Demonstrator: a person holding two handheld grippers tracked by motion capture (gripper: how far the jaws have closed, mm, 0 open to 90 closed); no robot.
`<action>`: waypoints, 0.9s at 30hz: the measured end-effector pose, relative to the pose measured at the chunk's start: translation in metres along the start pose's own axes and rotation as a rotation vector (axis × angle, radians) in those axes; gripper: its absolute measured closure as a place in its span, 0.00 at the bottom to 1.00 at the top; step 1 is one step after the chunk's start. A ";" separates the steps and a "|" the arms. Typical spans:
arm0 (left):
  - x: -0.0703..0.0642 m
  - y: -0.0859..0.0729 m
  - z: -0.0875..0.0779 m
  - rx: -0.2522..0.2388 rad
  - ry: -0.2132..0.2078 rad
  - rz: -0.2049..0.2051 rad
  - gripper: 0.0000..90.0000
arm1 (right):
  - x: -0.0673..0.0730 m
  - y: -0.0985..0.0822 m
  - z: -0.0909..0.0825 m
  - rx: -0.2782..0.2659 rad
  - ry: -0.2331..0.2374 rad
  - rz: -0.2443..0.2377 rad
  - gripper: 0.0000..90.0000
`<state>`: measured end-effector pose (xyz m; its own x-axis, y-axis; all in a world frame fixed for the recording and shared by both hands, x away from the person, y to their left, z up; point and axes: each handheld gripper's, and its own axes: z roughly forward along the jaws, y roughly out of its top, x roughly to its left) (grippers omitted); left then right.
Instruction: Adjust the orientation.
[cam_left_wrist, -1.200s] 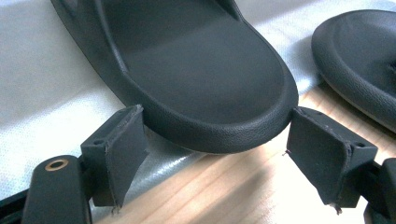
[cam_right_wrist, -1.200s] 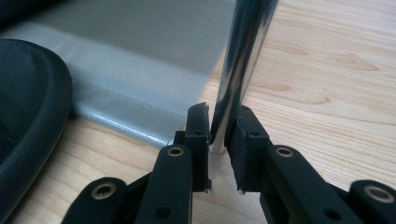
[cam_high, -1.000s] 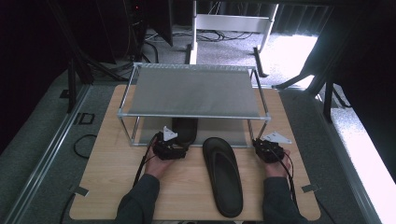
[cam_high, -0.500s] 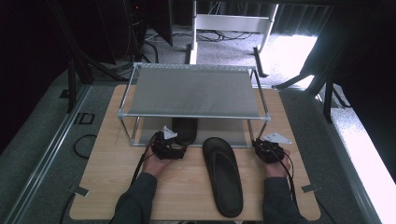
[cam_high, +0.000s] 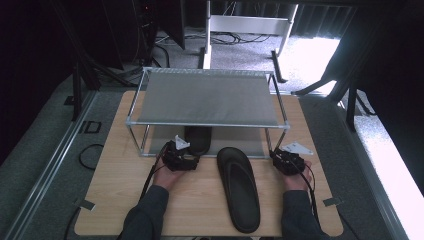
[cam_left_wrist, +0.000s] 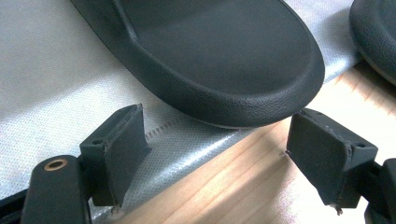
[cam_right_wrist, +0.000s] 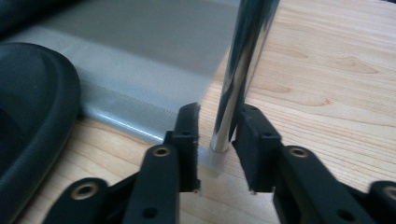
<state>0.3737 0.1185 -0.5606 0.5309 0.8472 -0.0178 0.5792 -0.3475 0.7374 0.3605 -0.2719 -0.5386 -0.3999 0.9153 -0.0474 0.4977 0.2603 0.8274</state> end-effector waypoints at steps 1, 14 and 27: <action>0.000 0.000 0.000 0.000 -0.001 -0.001 0.23 | 0.001 0.000 -0.002 -0.003 -0.003 0.000 0.72; 0.000 0.000 0.000 -0.001 0.000 -0.003 0.23 | 0.006 0.002 -0.041 -0.045 -0.021 0.023 0.65; 0.000 0.000 0.000 -0.003 0.000 -0.007 0.23 | 0.041 0.002 -0.056 -0.062 0.154 0.007 0.62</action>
<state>0.3734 0.1192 -0.5606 0.5270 0.8496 -0.0232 0.5811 -0.3403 0.7393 0.3016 -0.2511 -0.5078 -0.5121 0.8580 0.0409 0.4541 0.2300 0.8608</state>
